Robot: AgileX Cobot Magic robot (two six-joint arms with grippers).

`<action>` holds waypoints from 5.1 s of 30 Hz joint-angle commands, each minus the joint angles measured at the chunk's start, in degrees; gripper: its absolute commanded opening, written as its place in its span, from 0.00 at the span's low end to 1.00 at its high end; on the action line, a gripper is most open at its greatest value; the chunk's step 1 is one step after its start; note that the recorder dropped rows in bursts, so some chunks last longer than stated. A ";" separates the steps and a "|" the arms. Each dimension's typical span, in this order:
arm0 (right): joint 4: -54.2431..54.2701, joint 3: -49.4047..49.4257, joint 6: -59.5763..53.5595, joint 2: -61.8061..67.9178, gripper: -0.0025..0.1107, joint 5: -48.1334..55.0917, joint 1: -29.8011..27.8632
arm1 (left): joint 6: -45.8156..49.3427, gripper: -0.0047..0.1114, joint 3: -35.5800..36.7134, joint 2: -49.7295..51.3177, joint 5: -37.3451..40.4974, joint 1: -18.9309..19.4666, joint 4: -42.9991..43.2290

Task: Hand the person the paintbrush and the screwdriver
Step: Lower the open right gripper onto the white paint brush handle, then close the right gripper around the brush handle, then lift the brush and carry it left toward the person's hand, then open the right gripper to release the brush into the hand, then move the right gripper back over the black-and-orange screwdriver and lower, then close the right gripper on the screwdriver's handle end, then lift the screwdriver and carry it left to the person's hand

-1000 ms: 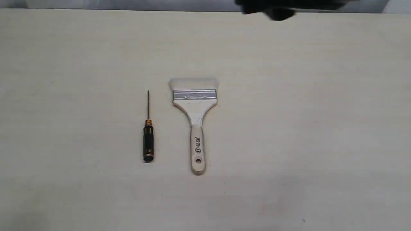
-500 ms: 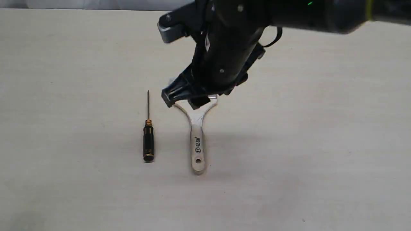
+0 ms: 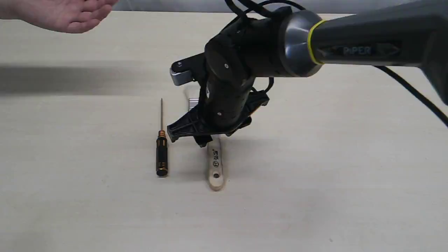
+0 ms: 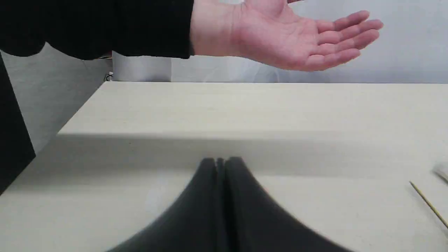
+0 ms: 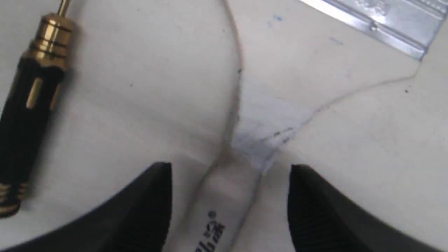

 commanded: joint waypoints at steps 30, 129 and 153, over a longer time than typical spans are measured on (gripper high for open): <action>-10.80 -0.31 12.38 4.10 0.06 -6.52 0.00 | -0.12 0.04 0.12 -0.14 -0.58 -0.32 -0.25; -0.52 -22.80 -1.98 13.66 0.55 10.32 9.12 | -0.12 0.04 0.12 -0.14 -0.61 -0.32 -0.26; 3.73 -22.80 -11.82 1.01 0.06 8.16 15.24 | -0.12 0.04 0.12 -0.14 -0.61 -0.32 -0.16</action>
